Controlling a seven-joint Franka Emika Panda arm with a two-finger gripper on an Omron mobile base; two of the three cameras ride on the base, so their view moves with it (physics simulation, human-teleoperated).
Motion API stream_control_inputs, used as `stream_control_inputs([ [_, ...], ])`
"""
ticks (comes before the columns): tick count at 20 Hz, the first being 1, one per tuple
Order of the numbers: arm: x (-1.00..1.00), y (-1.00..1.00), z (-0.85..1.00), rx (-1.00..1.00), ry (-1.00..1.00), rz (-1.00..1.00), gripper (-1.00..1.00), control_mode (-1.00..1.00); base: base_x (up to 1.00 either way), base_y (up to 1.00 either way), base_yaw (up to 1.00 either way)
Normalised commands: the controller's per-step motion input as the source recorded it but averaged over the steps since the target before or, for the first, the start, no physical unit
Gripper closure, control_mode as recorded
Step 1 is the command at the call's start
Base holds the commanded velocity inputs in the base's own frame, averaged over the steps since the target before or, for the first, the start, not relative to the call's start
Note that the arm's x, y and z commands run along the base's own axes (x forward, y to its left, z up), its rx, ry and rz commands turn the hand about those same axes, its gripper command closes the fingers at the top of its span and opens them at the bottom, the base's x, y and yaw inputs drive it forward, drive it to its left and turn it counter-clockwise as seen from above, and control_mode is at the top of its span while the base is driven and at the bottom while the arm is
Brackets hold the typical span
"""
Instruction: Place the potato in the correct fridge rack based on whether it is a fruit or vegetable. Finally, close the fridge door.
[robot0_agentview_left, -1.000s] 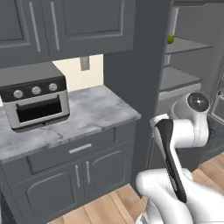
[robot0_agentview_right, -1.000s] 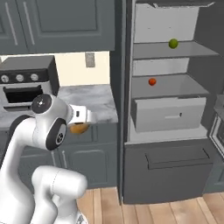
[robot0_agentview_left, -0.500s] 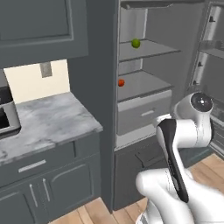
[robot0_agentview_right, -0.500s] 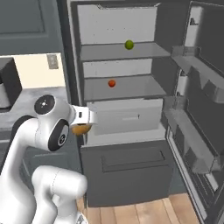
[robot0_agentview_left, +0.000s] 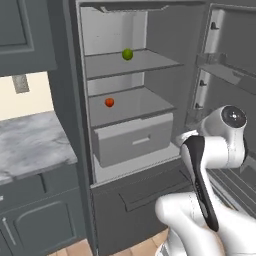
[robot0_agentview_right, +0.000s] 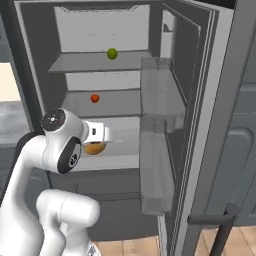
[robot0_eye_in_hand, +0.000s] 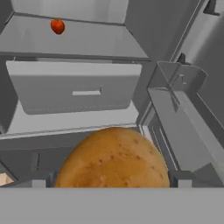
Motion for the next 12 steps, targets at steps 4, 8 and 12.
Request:
stream_control_inputs([
  [4, 0.0, 0.0, 0.0, 0.0, 0.0, 0.0, 1.0, 1.0, 0.5, -0.01, 0.21],
  [8, 0.0, 0.0, 0.0, 0.0, 0.0, 0.0, 1.0, 1.0, 0.55, 0.0, 0.2],
  [12, 0.0, 0.0, 0.0, 0.0, 0.0, 0.0, 1.0, 1.0, 0.63, -0.14, 0.17],
])
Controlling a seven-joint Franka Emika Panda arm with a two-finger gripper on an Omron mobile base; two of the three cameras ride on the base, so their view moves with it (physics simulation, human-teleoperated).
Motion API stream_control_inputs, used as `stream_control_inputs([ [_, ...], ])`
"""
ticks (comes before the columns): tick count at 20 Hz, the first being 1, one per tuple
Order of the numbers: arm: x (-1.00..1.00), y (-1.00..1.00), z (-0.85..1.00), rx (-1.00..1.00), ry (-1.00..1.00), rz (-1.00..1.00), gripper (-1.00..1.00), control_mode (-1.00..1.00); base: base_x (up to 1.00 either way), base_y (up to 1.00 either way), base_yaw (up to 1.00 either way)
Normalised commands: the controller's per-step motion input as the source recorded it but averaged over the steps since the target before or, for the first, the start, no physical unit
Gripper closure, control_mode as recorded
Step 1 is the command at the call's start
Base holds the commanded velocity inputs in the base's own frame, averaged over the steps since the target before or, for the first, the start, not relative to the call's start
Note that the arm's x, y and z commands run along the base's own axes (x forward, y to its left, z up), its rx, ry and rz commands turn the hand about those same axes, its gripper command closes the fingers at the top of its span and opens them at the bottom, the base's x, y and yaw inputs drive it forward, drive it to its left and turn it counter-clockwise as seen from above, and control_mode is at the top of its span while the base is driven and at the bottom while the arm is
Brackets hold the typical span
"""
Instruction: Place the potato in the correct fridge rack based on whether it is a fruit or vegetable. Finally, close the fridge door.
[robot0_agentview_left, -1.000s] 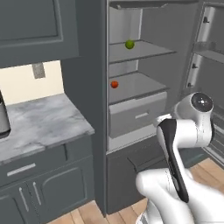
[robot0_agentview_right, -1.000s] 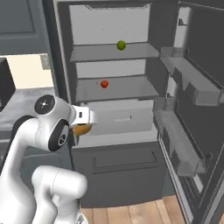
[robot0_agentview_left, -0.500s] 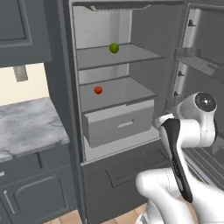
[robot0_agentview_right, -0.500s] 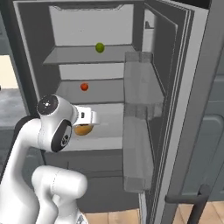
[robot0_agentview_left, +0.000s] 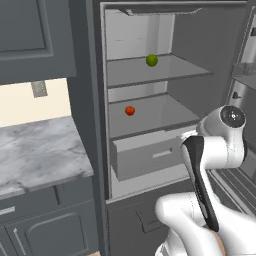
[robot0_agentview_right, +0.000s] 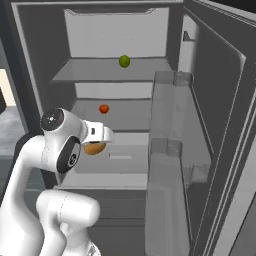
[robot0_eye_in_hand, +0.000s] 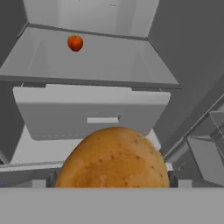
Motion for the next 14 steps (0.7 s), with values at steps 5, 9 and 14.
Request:
stream_control_inputs([
  [5, 0.0, 0.0, 0.0, 0.0, 0.0, 0.0, 1.0, 1.0, 0.63, -0.16, 0.17],
  [9, 0.0, 0.0, 0.0, 0.0, 0.0, 0.0, 1.0, 1.0, 0.58, -0.22, 0.18],
  [14, 0.35, -0.21, -0.03, 0.03, 0.0, 0.13, 1.0, -1.0, 0.11, -0.05, 0.04],
])
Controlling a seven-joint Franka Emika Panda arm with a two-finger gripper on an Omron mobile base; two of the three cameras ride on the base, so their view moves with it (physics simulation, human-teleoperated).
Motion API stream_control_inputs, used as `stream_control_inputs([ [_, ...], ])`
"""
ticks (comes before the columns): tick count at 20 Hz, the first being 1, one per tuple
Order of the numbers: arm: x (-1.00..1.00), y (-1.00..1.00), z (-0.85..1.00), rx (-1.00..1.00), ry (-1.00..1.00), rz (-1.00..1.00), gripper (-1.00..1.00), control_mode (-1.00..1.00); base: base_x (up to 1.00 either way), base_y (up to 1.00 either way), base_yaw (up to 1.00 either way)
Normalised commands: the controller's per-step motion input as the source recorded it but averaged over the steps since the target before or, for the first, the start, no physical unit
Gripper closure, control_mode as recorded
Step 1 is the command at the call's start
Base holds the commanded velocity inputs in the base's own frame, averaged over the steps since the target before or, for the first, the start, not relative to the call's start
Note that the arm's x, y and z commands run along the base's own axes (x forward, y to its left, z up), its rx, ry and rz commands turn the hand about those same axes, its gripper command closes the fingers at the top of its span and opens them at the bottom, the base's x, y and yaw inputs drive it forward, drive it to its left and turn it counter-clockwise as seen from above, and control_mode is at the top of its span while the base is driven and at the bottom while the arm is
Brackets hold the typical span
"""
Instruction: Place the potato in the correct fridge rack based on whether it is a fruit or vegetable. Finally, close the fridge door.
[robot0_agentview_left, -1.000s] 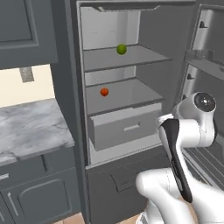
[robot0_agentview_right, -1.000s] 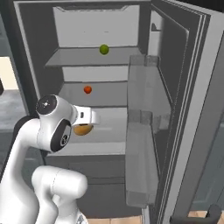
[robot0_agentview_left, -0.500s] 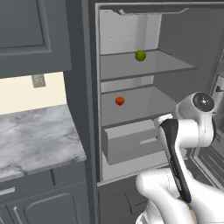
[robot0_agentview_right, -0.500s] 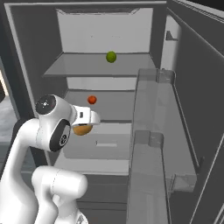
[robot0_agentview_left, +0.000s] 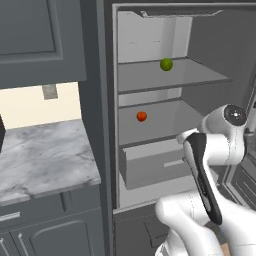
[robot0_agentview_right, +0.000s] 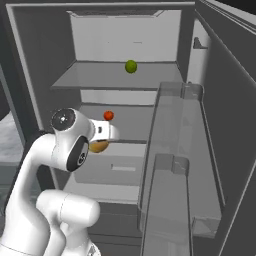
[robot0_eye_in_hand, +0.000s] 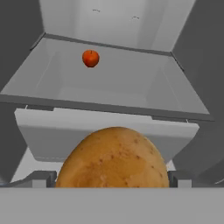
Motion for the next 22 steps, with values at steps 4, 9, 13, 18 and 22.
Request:
stream_control_inputs([
  [4, 0.09, -0.16, 0.03, 0.02, 0.0, 0.08, 1.0, -1.0, 0.0, 0.0, 0.0],
  [9, 0.02, 0.0, 0.3, 0.0, 0.0, 0.03, 1.0, -1.0, 0.0, 0.0, 0.0],
  [13, 0.01, 0.0, 0.47, 0.0, 0.0, 0.0, 1.0, -1.0, 0.0, 0.0, 0.0],
  [18, 0.0, 0.0, 0.44, 0.0, -0.02, 0.01, 1.0, -1.0, 0.0, 0.0, 0.0],
  [22, 0.0, 0.0, 0.4, 0.0, -0.18, 0.03, 1.0, -1.0, 0.0, 0.0, 0.0],
])
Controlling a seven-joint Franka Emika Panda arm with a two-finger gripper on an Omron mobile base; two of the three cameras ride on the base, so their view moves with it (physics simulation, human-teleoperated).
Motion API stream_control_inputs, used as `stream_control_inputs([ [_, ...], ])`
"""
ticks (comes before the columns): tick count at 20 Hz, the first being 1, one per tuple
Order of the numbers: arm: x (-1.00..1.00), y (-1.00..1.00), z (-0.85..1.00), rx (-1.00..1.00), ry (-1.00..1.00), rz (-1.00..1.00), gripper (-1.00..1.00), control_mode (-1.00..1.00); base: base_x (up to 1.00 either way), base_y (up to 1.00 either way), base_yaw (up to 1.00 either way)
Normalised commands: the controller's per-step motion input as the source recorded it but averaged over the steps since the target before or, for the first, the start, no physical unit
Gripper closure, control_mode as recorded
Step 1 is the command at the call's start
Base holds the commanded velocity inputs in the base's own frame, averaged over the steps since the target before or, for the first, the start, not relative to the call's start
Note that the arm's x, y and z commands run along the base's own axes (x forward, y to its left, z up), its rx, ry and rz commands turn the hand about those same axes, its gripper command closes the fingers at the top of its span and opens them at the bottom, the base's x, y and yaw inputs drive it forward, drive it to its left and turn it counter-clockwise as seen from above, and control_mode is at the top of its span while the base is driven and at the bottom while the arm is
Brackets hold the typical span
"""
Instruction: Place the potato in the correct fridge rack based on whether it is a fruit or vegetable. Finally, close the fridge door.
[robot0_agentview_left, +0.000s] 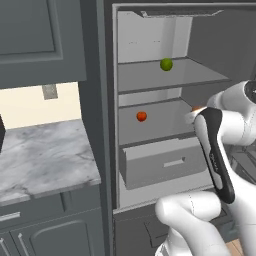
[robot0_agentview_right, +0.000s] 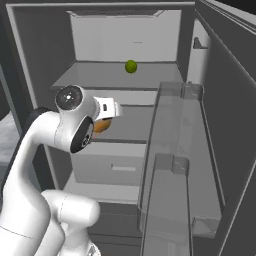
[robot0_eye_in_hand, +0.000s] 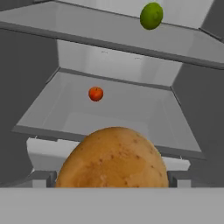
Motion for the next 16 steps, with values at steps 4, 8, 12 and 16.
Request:
stream_control_inputs([
  [4, 0.01, 0.0, 0.34, 0.0, -0.22, 0.03, 1.0, -1.0, 0.0, 0.0, 0.0],
  [8, 0.09, 0.0, 0.17, 0.0, -0.05, 0.01, 1.0, -1.0, 0.0, 0.0, 0.0],
  [12, 0.09, 0.0, 0.22, 0.0, 0.0, 0.0, 1.0, -1.0, 0.0, 0.0, 0.0],
  [16, 0.1, 0.0, 0.17, 0.0, 0.0, 0.0, 1.0, -1.0, 0.0, 0.0, 0.0],
])
